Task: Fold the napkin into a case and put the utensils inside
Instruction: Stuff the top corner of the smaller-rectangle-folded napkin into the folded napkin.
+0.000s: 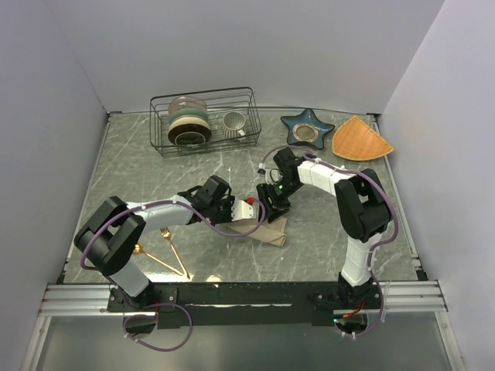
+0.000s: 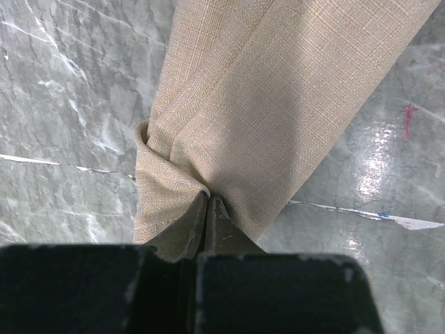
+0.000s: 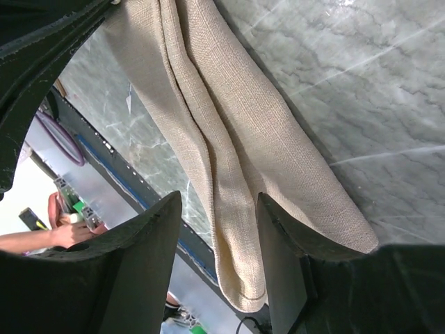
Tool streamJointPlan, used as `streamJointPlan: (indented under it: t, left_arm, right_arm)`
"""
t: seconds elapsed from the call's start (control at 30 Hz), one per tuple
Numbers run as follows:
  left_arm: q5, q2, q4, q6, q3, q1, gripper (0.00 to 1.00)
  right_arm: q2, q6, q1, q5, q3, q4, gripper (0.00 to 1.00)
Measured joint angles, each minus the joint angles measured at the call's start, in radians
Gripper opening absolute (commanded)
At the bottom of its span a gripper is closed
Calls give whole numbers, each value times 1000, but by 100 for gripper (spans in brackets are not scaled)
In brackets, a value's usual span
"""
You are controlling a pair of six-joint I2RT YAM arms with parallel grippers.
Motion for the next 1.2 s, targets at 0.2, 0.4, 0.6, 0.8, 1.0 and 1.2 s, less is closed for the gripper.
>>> streamJointPlan:
  t: [0.2,0.4,0.6,0.8,1.0,1.2]
  left_arm:
    - [2,0,2,2,0,0,1]
    - [3,0,2,2,0,1,1]
    - [3,0,2,2,0,1,1]
    - [5,0,2,4,-1,2,1]
    - [6,0,5,10,-2,2,1]
    - [9,3,13,11,-2,2,1]
  right_arm:
    - [1,1,18,-1,0,-1,54]
    - [26,4,35,-3,0,2,43]
    - [40,3,35,2,0,0,12]
    - [39,6,35,13,14,-18,0]
    - [30,-10,33,36,86,-73,0]
    - [26,-39,16,64,172,-86,0]
